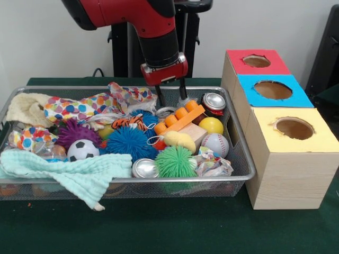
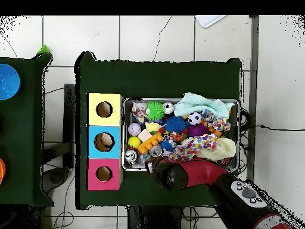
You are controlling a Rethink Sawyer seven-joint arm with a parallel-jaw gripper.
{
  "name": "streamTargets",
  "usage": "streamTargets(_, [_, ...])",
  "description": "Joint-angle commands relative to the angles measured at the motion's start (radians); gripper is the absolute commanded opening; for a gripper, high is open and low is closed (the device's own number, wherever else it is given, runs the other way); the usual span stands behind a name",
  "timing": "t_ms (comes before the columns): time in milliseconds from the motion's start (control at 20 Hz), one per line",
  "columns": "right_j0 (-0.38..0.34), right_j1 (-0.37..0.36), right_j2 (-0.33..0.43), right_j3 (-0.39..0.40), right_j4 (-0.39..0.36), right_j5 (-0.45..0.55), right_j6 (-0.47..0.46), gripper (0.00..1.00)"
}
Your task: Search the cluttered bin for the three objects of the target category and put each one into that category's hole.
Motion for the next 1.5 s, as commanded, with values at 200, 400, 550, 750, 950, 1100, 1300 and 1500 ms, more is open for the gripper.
streamTargets(200, [0.008,0.039,0.049,-0.127,-0.06,0.018,-0.031,1.0])
streamTargets(400, [0.009,0.048,0.047,-0.132,-0.062,0.014,-0.03,1.0])
streamTargets(550, [0.008,0.059,0.051,-0.136,-0.061,0.009,-0.029,1.0])
streamTargets(750, [-0.003,0.071,0.054,-0.128,-0.065,-0.007,-0.027,1.0])
streamTargets(950, [-0.013,0.072,0.069,-0.126,-0.054,-0.007,-0.027,1.0])
streamTargets(1100, [-0.019,0.072,0.074,-0.122,-0.047,-0.005,-0.024,1.0])
streamTargets(1300, [-0.036,0.079,0.089,-0.116,-0.042,-0.013,-0.025,1.0])
streamTargets(1500, [-0.021,0.066,0.077,-0.119,-0.027,0.014,-0.01,1.0])
